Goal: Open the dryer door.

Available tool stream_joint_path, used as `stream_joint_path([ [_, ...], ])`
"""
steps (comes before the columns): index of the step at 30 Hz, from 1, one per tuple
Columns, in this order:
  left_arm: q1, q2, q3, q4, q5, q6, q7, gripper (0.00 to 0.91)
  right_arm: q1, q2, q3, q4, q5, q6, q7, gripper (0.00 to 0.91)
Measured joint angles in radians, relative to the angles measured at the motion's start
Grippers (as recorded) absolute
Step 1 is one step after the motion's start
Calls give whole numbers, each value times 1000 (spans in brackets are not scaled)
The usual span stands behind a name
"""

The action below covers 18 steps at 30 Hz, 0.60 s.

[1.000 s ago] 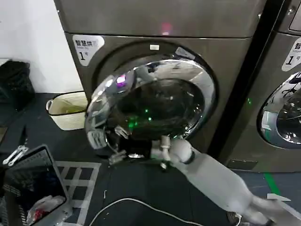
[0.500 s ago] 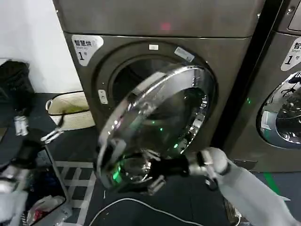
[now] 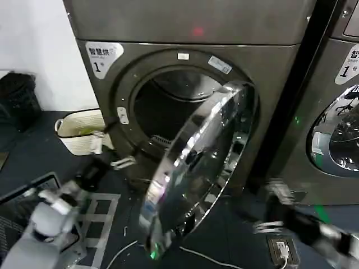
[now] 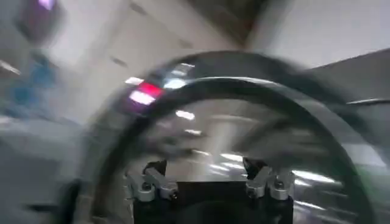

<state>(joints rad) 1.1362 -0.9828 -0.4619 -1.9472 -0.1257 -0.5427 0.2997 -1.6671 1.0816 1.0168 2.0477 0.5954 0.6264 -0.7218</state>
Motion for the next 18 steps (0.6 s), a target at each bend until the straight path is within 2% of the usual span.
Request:
stream_joint_path([
  [2, -33, -12, 64, 17, 0, -2, 0, 907, -70, 89, 115, -1, -107, 11, 156, 907],
  [3, -50, -16, 93, 26, -1, -2, -1, 907, -88, 129, 167, -4, -164, -5, 235, 907],
  [6, -103, -28, 177, 48, -4, -10, 0, 907, -109, 244, 319, -7, -326, -111, 479, 907],
  [8, -137, -37, 230, 65, -10, -16, 1, 907, -108, 305, 405, -10, -391, -199, 636, 907],
  [11, -183, -52, 302, 89, -10, -22, 3, 907, -86, 369, 531, -40, -465, -331, 846, 907],
  [14, -226, -66, 370, 114, -9, -25, 4, 907, -52, 387, 665, -99, -495, -456, 960, 907],
  [18, -293, -88, 458, 151, -8, -28, 3, 907, -43, 383, 822, -198, -507, -509, 1038, 907],
])
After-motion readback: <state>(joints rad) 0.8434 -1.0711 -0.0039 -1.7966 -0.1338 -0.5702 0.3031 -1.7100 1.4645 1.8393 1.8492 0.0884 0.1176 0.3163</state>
